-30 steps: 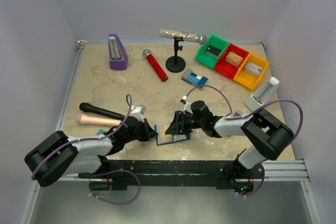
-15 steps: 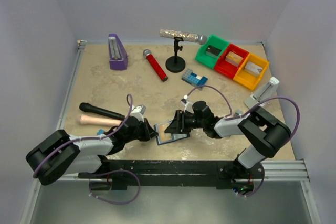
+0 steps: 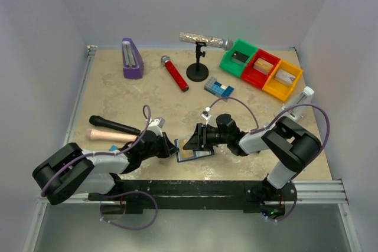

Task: Take the credit cards out of the card holder
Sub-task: Remove the credit card from the card holder.

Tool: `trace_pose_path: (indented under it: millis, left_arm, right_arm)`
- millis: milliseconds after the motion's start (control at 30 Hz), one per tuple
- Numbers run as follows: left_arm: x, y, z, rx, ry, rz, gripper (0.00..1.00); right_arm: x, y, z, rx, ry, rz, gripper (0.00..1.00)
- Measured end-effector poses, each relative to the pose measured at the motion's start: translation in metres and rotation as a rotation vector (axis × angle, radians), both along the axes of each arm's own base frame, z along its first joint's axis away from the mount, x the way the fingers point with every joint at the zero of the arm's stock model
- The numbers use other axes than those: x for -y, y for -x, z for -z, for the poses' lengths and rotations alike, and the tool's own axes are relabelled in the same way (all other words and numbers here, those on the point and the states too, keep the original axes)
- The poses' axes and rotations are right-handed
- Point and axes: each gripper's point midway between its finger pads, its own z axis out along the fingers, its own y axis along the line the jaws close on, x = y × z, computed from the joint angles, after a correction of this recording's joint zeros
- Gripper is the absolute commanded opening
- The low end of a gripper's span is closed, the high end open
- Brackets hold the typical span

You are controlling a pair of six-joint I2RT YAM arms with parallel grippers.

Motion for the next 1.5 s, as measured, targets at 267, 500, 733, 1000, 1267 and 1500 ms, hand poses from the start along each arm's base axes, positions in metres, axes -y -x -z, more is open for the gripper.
trace_pose_path:
  millis: [267, 500, 733, 1000, 1267, 1500]
  left_arm:
    - [0.003, -0.001, 0.0, 0.004, 0.013, 0.009, 0.0]
    - [0.004, -0.001, 0.0, 0.003, 0.014, 0.011, 0.0]
    - [0.003, 0.0, 0.0, -0.005, 0.014, 0.003, 0.0]
    - [0.003, -0.001, 0.001, -0.017, 0.02, -0.01, 0.0]
    - [0.004, -0.002, 0.002, -0.02, 0.025, -0.018, 0.0]
    - [0.004, -0.003, 0.002, -0.023, 0.028, -0.025, 0.0]
  right_arm:
    - [-0.001, 0.005, 0.002, -0.026, -0.005, -0.019, 0.55]
    - [-0.002, 0.007, 0.004, -0.041, -0.006, -0.033, 0.53]
    - [0.001, 0.009, -0.003, -0.036, 0.002, -0.037, 0.51]
    - [0.003, 0.011, -0.007, -0.033, 0.009, -0.036, 0.49]
    - [0.006, 0.01, -0.009, -0.03, 0.018, -0.031, 0.47]
    - [0.01, 0.008, -0.008, -0.026, 0.033, -0.009, 0.46]
